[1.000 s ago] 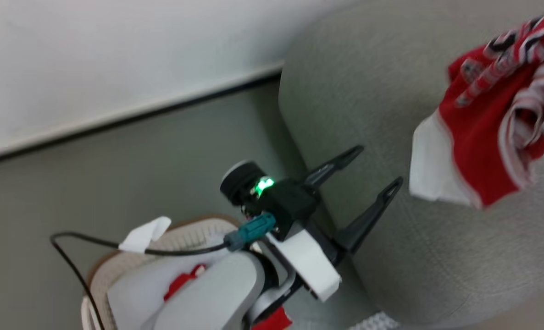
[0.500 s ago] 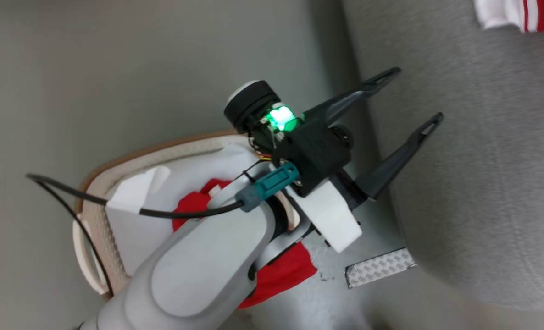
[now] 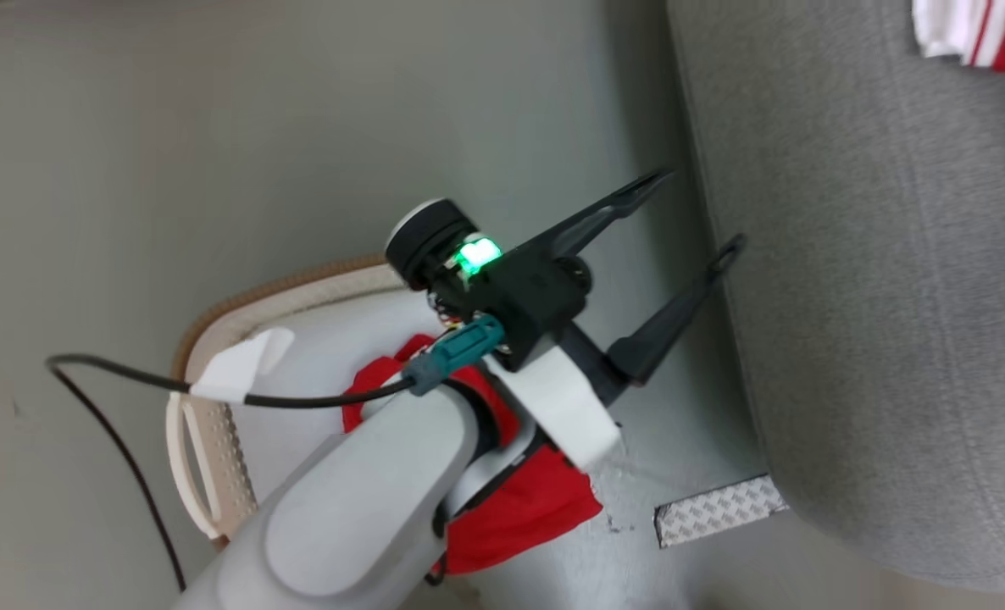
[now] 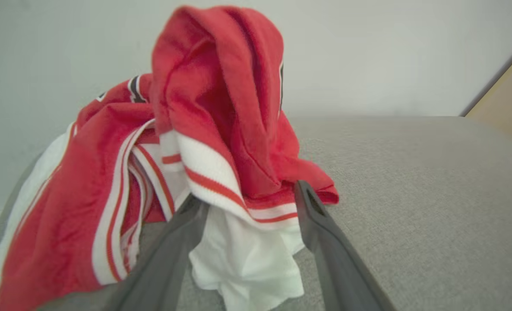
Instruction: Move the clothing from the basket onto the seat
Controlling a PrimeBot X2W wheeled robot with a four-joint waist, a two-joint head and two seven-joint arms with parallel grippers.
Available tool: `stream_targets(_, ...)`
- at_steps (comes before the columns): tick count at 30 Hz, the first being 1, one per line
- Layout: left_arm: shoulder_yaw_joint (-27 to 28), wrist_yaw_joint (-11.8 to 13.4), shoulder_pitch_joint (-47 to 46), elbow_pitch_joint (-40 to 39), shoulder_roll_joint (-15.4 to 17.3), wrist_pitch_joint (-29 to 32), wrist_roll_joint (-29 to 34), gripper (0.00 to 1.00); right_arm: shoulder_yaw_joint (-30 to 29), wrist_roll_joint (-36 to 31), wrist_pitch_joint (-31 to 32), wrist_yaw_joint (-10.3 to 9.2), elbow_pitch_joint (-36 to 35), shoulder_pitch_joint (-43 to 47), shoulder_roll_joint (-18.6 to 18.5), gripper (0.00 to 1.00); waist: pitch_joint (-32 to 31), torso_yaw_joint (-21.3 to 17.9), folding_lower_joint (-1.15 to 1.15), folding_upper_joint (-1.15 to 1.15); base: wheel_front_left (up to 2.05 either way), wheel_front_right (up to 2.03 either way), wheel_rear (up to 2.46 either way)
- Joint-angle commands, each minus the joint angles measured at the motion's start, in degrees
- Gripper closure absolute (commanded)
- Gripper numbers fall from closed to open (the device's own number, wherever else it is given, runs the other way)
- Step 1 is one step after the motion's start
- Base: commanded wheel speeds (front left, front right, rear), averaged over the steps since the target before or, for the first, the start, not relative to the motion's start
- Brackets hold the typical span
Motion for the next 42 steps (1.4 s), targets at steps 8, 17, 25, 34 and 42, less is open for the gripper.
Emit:
stream_targets(8,1.9,1.5,5.5,3.0,1.8,-2.5,-3.2,0.00,6.0,3.8,-0.5,-0.14,-9.9,14.9,0.0,0.00,-12.0,-3.0,-0.01,0.00,0.00,0.00,0.00)
stream_targets(17,4.7,4.2,13.8,6.6,2.3,-7.2,-7.4,0.00,9.5,2.8,-0.5,-0.14,-23.1,28.8,1.3,0.00,-24.0,-3.3,-0.01,0.00,0.00,0.00,0.00)
stream_targets(25,8.1,7.3,23.7,9.2,4.4,-11.5,-10.4,0.00,11.9,2.1,-0.5,-0.14,-33.5,40.3,3.4,0.00,-32.9,-0.2,-0.01,0.00,0.00,0.00,0.00)
stream_targets(34,12.6,10.2,33.2,11.5,6.1,-13.8,-10.8,0.00,10.0,2.4,-0.5,-0.14,-39.8,52.9,6.7,0.00,-39.5,7.1,-0.01,0.00,0.00,0.00,0.00)
stream_targets(42,20.5,9.0,39.2,10.3,5.6,-13.8,-8.3,0.00,8.9,0.5,-0.5,-0.14,-41.9,60.4,10.9,0.00,-41.8,11.6,-0.01,0.00,0.00,0.00,0.00)
